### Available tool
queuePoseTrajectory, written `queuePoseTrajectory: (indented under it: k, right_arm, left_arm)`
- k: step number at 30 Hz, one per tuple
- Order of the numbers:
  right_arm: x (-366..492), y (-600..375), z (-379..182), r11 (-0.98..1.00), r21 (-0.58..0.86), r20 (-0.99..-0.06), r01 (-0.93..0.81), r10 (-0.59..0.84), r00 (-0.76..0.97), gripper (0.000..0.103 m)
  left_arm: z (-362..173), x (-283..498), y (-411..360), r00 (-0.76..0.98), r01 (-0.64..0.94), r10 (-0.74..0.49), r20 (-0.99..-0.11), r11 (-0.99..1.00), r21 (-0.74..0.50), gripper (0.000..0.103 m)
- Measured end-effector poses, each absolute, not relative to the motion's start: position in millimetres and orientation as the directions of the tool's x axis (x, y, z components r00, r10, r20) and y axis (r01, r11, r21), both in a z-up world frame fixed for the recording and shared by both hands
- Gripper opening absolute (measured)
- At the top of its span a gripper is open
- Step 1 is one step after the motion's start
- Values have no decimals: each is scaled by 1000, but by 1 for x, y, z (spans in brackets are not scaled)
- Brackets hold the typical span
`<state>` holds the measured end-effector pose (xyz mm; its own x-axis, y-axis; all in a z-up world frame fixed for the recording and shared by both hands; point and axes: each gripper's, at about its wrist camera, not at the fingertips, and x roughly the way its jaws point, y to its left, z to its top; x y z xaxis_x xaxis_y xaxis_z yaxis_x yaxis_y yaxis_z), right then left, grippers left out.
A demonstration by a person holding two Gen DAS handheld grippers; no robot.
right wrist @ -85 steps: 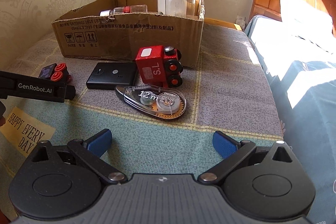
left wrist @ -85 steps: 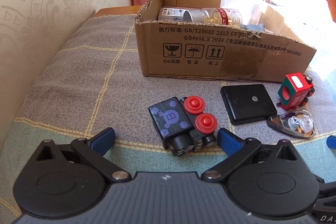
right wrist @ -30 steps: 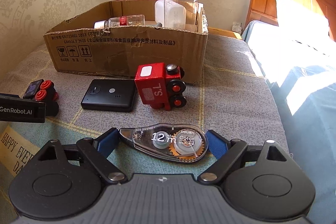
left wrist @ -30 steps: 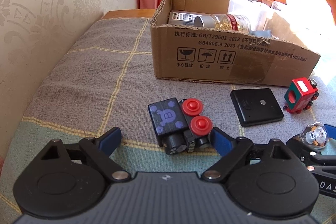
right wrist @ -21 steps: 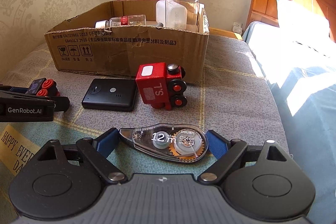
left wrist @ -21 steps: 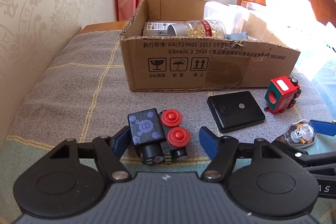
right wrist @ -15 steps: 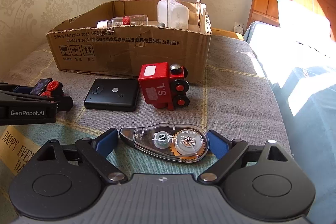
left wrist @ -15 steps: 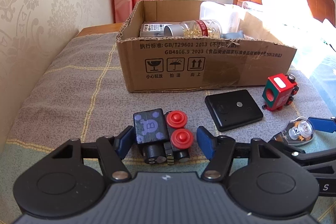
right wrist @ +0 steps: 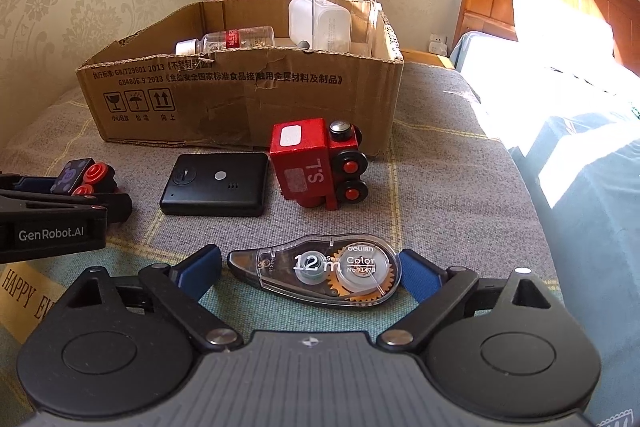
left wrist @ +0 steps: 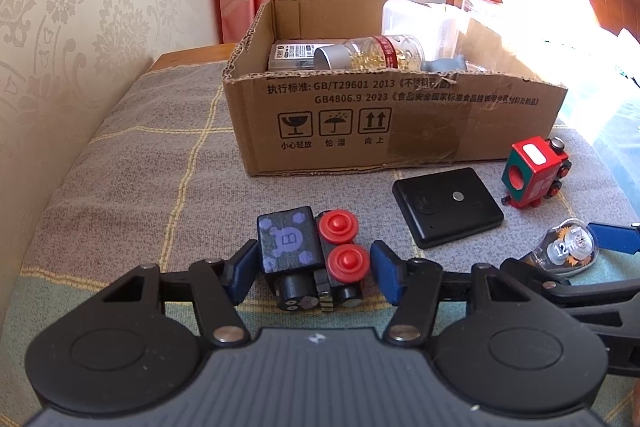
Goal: Organize rigid objects
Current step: 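Carry the tape dispenser into the box and open the right tool while the left lifts the cube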
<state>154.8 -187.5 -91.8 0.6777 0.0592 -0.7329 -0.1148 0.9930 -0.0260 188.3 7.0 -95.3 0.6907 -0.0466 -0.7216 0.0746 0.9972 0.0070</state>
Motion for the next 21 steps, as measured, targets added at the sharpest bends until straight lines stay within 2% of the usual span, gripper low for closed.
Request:
queuePoseTrajectory:
  k: [3,21]
  right_arm:
    - [156,-189,-91,992,-25,-738,-122,65,672,93]
    - [146,-196,-63,959,-25,-759,-284,166,629,93]
  left_arm:
    - [-94,189,7,686,88,-50,-726,996,15,52]
    - [-75,181,10,628,206,-116,-770,978,21,51]
